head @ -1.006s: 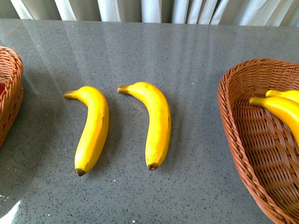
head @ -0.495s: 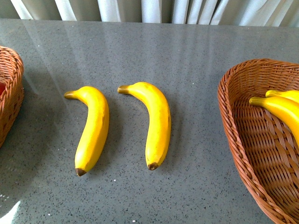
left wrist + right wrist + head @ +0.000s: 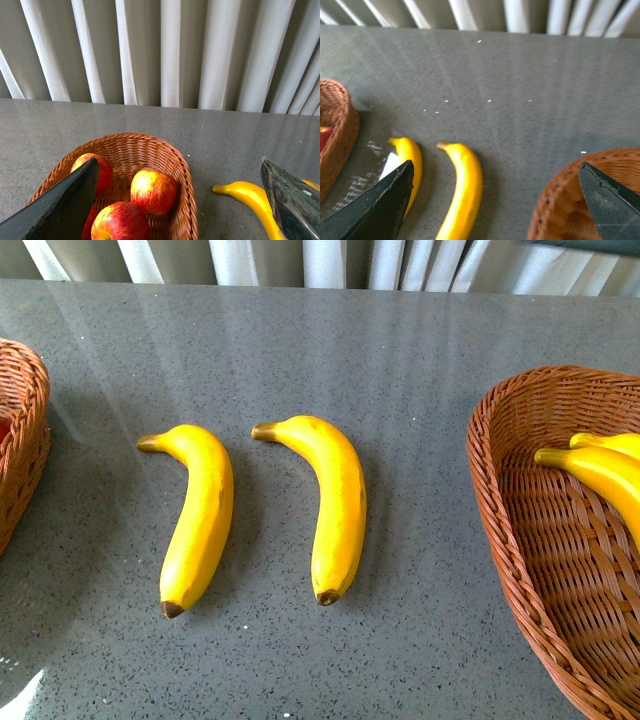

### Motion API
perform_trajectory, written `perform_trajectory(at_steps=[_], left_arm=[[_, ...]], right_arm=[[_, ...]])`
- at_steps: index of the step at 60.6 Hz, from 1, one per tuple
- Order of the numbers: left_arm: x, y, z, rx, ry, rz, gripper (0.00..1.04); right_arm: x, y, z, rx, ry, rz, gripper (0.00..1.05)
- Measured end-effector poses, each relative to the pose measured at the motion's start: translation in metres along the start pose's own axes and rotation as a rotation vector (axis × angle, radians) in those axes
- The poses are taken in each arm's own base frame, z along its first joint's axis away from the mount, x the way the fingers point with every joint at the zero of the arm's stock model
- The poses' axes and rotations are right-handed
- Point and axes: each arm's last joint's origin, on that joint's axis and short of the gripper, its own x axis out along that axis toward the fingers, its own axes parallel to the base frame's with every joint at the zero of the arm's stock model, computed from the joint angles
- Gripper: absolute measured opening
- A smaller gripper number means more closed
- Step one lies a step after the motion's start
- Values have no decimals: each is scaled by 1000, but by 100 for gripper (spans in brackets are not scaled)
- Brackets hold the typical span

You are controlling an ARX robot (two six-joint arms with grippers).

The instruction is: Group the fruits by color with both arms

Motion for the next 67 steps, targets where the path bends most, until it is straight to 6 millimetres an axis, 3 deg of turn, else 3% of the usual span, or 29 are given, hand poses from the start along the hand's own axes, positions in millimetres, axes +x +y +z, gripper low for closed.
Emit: perform_trajectory(at_steps=[14, 29, 67], left_arm=[[0, 0, 0, 0, 0, 0, 96], [0, 0, 0, 0, 0, 0, 96], [0, 0, 0, 0, 0, 0, 96]], right_arm=[[70, 38, -14, 64, 224, 39, 96], [113, 68, -45, 44, 385, 56, 96], [161, 89, -70, 21, 511, 72, 96]])
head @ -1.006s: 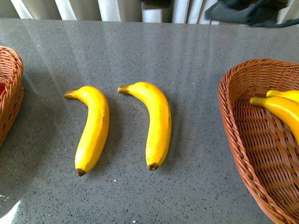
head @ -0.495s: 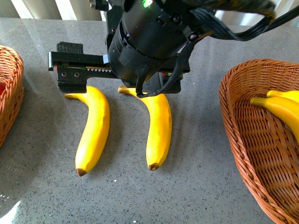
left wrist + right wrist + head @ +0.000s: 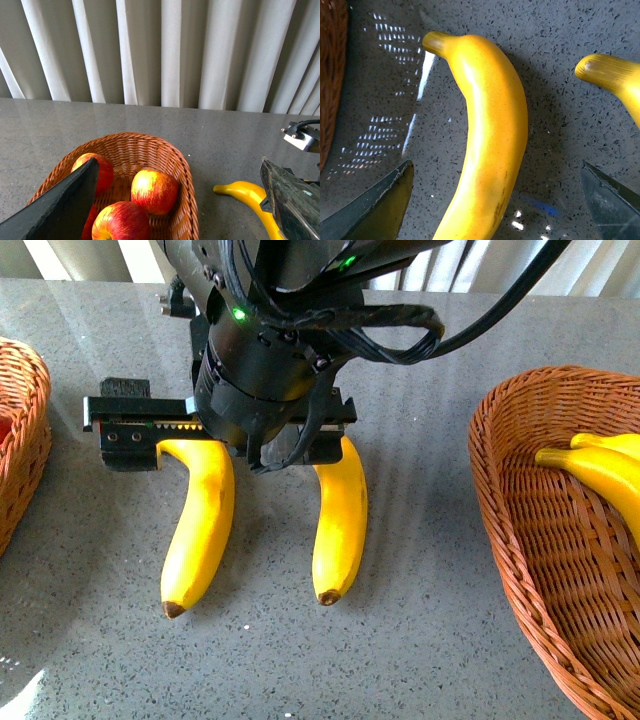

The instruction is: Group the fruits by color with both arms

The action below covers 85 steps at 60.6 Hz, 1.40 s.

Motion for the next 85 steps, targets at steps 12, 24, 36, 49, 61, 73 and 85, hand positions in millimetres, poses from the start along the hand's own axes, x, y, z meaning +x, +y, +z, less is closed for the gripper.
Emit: perform_trajectory(at_steps=[12, 24, 36, 49, 61, 73, 85], left_arm=[[0, 0, 0, 0, 0, 0, 96], [0, 0, 0, 0, 0, 0, 96], [0, 0, 0, 0, 0, 0, 96], [0, 0, 0, 0, 0, 0, 96], [0, 0, 0, 0, 0, 0, 96], [0, 0, 0, 0, 0, 0, 96], [0, 0, 0, 0, 0, 0, 96]], right_arm=[[12, 2, -2, 0, 25, 0, 96], [19, 8, -2, 0, 32, 13, 96], [22, 8, -3, 0, 42, 11, 96], [24, 7, -5, 0, 52, 6, 91], [25, 7, -6, 0, 58, -6, 57], [26, 6, -7, -1, 61, -15, 30], [23, 5, -9, -1, 52, -14, 28]])
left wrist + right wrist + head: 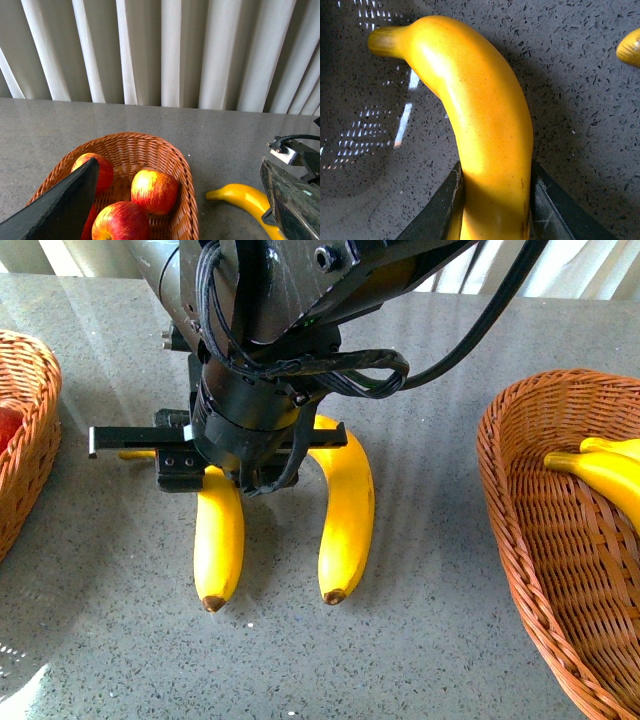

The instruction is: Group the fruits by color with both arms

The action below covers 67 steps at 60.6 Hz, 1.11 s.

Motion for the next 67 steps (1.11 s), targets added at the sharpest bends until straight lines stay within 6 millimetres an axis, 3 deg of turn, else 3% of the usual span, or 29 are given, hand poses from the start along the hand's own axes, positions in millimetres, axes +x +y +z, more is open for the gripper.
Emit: perform_trajectory(at_steps=[11, 24, 33, 41, 46, 56, 67], left_arm=[[0, 0, 0, 0, 0, 0, 96], [0, 0, 0, 0, 0, 0, 96], [0, 0, 0, 0, 0, 0, 96], [0, 0, 0, 0, 0, 0, 96], [0, 0, 0, 0, 0, 0, 96], [0, 0, 0, 0, 0, 0, 96], [0, 0, 0, 0, 0, 0, 96]], right_arm=[[-20, -14, -6, 23, -34, 9, 28], [-88, -30, 8, 81, -229, 55, 27], [-130, -45, 4, 131, -337, 77, 27], [-159, -77, -18, 194, -381, 66, 27], [-166, -95, -31, 227, -381, 34, 27], [-180, -159, -70, 340, -363, -65, 27], [-189, -196, -91, 418, -364, -131, 27]])
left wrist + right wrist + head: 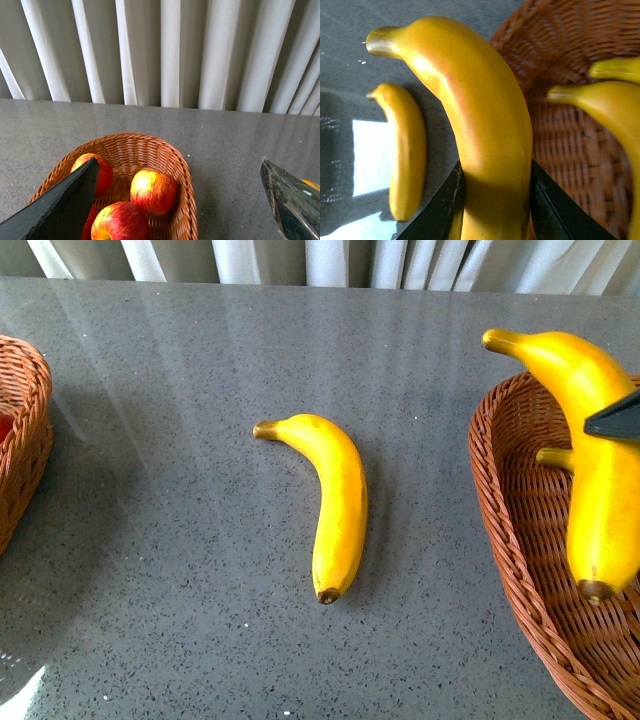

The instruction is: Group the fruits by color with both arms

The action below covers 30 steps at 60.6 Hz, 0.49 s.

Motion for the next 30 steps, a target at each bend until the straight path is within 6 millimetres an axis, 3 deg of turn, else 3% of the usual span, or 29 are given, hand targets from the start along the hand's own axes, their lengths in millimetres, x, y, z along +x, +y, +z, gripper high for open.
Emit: perform_trajectory(at_steps=[9, 30], left_arm=[[0, 0, 0, 0, 0, 0, 96], [0, 0, 0, 0, 0, 0, 96]], right_arm=[[-1, -17, -5, 23, 19, -30, 27], [18, -28, -15, -17, 78, -99, 27]])
